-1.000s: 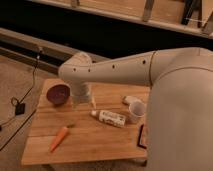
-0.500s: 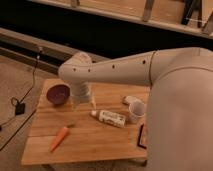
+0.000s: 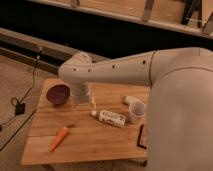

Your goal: Wipe the white sponge on the table

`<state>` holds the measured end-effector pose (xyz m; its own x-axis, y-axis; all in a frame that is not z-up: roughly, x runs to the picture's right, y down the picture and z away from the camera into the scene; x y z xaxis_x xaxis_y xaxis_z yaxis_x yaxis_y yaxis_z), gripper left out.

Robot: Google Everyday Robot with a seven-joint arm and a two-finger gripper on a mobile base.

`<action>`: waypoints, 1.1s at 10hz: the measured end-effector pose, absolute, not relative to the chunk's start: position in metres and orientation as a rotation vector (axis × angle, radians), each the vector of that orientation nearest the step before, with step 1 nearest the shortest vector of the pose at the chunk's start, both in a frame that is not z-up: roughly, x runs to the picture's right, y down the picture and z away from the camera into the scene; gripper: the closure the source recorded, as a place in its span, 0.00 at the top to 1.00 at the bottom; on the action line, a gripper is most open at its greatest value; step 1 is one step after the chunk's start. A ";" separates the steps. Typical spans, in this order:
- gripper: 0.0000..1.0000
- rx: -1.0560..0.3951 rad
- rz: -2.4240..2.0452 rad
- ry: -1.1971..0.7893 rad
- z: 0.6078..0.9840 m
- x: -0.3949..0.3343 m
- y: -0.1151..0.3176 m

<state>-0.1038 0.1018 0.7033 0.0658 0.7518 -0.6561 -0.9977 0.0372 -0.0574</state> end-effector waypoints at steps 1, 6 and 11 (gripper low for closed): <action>0.65 -0.590 1.441 0.525 0.703 -0.104 0.102; 0.65 -0.593 1.401 0.541 0.712 -0.096 0.104; 0.65 -0.642 1.333 0.507 0.771 -0.060 0.085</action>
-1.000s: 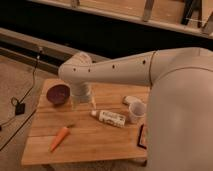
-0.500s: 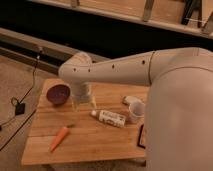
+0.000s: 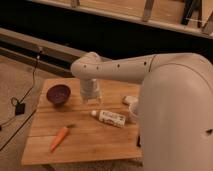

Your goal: Wipe the white sponge on the table

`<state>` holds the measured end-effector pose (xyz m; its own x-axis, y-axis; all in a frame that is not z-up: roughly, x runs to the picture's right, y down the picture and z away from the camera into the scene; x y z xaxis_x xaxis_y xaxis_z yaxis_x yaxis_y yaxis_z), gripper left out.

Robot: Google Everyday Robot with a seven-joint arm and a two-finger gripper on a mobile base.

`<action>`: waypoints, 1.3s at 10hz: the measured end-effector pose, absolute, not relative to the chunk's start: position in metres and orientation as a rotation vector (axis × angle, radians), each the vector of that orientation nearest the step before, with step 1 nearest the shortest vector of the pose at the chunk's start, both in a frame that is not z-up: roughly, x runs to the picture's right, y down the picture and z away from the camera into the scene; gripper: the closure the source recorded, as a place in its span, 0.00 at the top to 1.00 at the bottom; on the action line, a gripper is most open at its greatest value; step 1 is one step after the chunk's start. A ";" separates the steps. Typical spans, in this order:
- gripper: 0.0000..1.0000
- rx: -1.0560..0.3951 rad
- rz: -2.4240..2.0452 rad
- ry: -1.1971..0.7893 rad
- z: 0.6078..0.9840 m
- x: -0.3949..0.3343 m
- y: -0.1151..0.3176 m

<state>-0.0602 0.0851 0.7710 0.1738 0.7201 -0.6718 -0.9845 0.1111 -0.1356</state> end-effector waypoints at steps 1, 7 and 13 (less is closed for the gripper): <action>0.65 -0.662 1.319 0.499 0.786 -0.051 0.082; 0.65 -0.726 1.276 0.419 0.844 -0.006 0.055; 0.65 -0.708 1.263 0.477 0.871 0.061 0.053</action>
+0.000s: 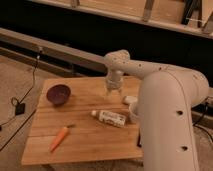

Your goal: Wipe the white sponge on the table

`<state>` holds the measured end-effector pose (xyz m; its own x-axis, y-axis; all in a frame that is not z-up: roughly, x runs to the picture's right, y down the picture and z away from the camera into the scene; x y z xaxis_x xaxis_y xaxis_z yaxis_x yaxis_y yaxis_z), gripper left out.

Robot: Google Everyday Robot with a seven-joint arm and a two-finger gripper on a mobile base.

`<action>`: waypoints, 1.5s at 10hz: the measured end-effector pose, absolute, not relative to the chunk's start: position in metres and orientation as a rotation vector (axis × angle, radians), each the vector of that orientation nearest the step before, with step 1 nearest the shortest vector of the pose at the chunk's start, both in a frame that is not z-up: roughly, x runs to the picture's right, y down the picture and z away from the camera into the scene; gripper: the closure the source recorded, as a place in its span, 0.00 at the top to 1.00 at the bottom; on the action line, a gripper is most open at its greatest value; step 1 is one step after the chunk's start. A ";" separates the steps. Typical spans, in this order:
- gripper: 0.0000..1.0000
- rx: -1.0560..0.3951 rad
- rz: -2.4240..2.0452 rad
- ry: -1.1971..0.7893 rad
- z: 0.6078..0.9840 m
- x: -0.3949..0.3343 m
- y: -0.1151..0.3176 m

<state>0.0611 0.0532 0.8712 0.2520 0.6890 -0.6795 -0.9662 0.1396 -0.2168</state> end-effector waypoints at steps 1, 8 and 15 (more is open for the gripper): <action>0.65 -0.702 1.266 0.488 0.874 0.067 0.053; 0.65 -0.682 1.368 0.619 0.897 0.117 0.070; 0.65 -0.668 1.405 0.685 0.912 0.133 0.076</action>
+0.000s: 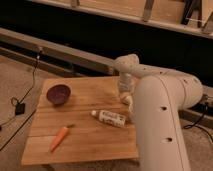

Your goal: Wipe the white sponge on the table

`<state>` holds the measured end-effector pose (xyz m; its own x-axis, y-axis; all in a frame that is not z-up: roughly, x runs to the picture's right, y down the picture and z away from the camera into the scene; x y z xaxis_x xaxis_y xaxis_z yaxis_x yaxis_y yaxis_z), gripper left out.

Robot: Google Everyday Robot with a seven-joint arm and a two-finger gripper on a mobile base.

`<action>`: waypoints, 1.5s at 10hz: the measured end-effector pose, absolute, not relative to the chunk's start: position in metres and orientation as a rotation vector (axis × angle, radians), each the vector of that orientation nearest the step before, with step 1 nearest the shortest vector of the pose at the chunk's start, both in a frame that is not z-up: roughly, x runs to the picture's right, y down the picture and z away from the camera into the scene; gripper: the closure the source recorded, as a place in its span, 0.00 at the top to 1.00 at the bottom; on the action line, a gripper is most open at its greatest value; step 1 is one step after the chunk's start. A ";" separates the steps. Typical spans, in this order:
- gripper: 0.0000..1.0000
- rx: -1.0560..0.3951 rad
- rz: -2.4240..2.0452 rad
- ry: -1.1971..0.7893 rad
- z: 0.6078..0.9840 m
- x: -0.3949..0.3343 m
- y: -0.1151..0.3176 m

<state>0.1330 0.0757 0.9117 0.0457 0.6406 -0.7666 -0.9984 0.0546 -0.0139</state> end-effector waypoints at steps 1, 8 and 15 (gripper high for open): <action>0.65 -0.669 1.415 0.689 0.914 0.135 0.076; 0.65 -0.648 1.447 0.724 0.930 0.156 0.083; 0.08 -0.659 1.431 0.739 0.939 0.152 0.090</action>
<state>0.1522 0.0897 0.9393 -0.0010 0.6230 -0.7823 -0.9985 0.0421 0.0348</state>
